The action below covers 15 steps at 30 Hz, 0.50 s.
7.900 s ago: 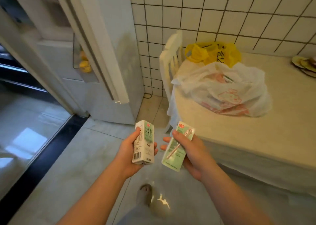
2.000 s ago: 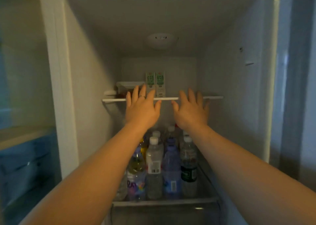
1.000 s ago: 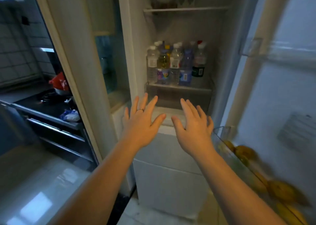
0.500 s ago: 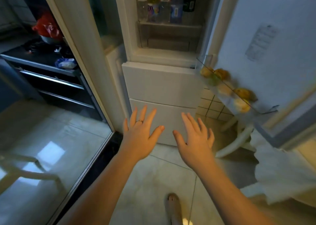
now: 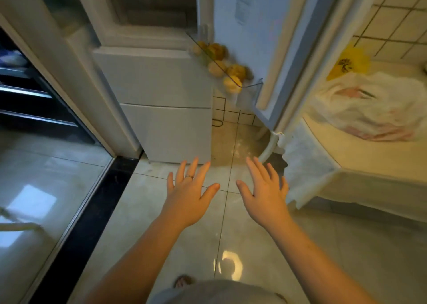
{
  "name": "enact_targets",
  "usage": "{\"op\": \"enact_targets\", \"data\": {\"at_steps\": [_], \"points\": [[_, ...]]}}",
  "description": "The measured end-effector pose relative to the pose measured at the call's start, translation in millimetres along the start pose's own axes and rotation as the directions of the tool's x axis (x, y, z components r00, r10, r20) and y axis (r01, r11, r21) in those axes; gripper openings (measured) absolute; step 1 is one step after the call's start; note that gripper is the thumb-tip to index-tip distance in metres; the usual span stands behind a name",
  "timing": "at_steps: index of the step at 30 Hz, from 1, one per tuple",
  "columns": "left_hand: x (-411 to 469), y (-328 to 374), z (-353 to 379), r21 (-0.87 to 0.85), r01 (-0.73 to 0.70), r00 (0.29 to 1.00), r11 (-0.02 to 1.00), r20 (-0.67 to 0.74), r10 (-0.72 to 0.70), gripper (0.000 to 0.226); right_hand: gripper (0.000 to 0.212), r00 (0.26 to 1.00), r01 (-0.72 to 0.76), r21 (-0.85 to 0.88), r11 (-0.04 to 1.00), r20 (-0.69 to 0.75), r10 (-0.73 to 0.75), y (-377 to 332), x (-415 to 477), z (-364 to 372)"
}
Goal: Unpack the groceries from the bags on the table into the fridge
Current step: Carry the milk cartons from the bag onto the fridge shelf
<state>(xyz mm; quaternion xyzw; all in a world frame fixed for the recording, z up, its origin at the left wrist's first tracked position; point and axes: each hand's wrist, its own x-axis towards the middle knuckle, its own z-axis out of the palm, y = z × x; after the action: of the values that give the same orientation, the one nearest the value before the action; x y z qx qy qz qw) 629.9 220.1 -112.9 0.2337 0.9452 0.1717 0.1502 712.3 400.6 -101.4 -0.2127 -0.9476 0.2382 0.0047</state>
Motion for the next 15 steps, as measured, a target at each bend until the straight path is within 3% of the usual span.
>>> {"op": "enact_targets", "data": {"at_steps": [15], "points": [[26.0, 295.7, 143.4, -0.057, -0.103, 0.991, 0.993, 0.081, 0.108, 0.068, 0.063, 0.988, -0.156, 0.015, 0.988, 0.002, 0.156, 295.5, -36.4, -141.1]]}}
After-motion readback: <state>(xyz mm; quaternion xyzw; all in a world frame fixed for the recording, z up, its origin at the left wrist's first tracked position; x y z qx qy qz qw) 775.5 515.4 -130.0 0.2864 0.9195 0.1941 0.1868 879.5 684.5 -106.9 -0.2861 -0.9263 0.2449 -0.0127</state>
